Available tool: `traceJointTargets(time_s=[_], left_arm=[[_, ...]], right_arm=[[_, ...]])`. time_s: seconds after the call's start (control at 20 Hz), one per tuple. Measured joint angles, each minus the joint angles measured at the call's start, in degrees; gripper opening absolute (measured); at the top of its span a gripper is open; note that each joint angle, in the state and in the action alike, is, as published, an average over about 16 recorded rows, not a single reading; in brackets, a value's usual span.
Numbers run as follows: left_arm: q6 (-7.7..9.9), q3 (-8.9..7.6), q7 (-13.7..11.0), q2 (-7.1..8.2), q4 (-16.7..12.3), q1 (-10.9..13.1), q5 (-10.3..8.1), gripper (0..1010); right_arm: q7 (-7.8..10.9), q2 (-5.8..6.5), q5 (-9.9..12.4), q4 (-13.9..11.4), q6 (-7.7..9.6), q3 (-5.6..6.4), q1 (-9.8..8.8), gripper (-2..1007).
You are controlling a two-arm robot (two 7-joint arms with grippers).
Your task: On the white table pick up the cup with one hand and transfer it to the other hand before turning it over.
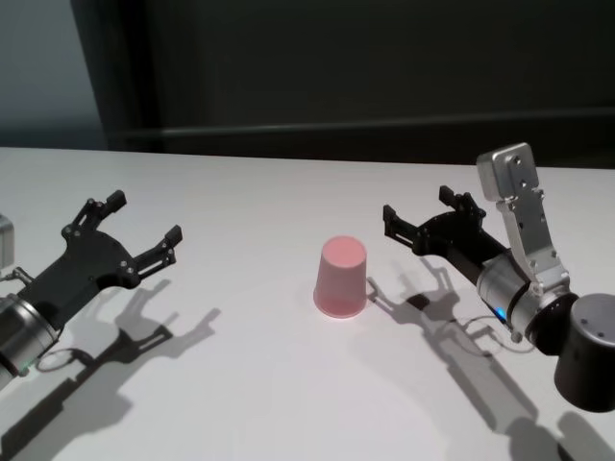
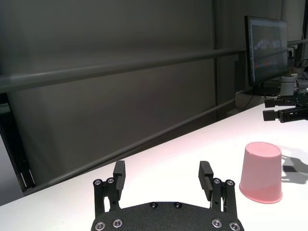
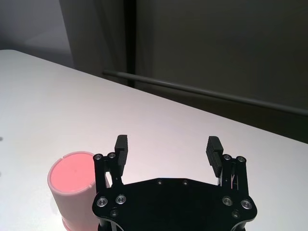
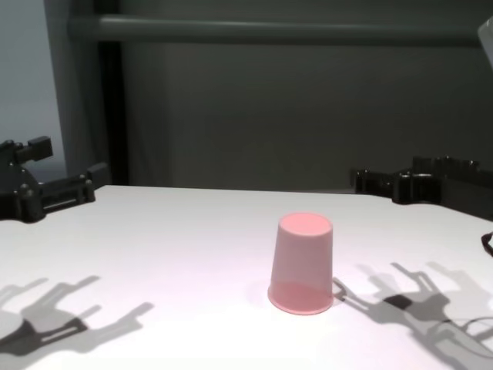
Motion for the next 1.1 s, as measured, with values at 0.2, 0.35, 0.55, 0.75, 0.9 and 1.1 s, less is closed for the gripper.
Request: traceJointTargets(time_s=[0.2, 0.35, 0.55, 0.75, 0.9, 1.1], left_arm=[[0.0, 0.0, 0.0, 0.0, 0.0, 0.0, 0.0, 1001], [0.0, 0.0, 0.0, 0.0, 0.0, 0.0, 0.0, 1001], [0.0, 0.0, 0.0, 0.0, 0.0, 0.0, 0.0, 1001], [0.0, 0.0, 0.0, 0.0, 0.0, 0.0, 0.0, 1001], [0.0, 0.0, 0.0, 0.0, 0.0, 0.0, 0.0, 1001], [0.0, 0.0, 0.0, 0.0, 0.0, 0.0, 0.0, 1001]], right_arm=[[0.8, -0.35, -0.1, 1.8, -0.7, 0.47, -0.69, 1002], [1.33, -0.67, -0.4, 2.9, -1.48, 0.72, -1.12, 1002], [1.79, -1.09, -1.0, 4.2, -2.79, 1.01, -1.66, 1002], [1.95, -1.42, -1.8, 4.9, -4.09, 1.42, -2.26, 1002], [1.91, -1.6, -2.4, 5.2, -4.86, 1.82, -2.77, 1002], [1.71, -1.75, -2.9, 5.1, -5.45, 2.6, -3.61, 1002]])
